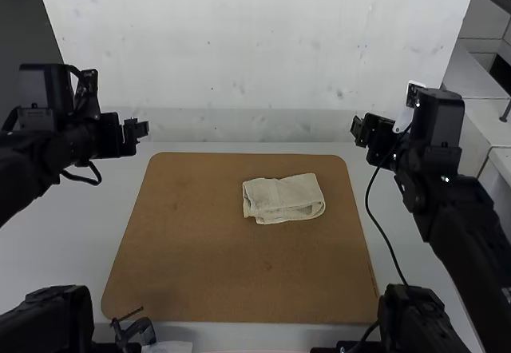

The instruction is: Fold the towel.

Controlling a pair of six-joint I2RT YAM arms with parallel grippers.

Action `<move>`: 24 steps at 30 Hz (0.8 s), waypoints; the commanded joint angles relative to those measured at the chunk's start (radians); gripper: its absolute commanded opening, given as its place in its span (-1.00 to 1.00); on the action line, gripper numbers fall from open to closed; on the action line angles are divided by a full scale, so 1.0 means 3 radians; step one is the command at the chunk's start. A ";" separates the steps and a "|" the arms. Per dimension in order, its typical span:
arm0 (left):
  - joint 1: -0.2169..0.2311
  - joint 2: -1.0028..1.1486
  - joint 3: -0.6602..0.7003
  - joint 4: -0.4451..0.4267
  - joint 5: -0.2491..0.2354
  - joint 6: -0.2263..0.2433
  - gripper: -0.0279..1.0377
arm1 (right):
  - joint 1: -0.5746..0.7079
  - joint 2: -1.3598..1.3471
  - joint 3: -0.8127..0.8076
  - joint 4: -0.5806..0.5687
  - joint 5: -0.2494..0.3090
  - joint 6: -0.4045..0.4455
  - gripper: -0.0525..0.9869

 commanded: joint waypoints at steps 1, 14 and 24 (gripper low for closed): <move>-0.0016 -0.0269 -0.0116 0.0031 0.0012 -0.0007 0.92 | 0.0251 -0.0322 -0.0138 0.0008 -0.0050 0.0091 0.97; 0.0020 -0.1241 -0.0607 0.0184 0.0043 0.0008 0.92 | 0.0292 -0.1723 -0.0623 -0.0115 0.0001 0.0096 0.97; 0.0035 -0.2238 -0.1241 0.0291 0.0038 0.0228 0.92 | 0.0292 -0.1856 -0.0629 -0.0115 0.0017 0.0101 0.97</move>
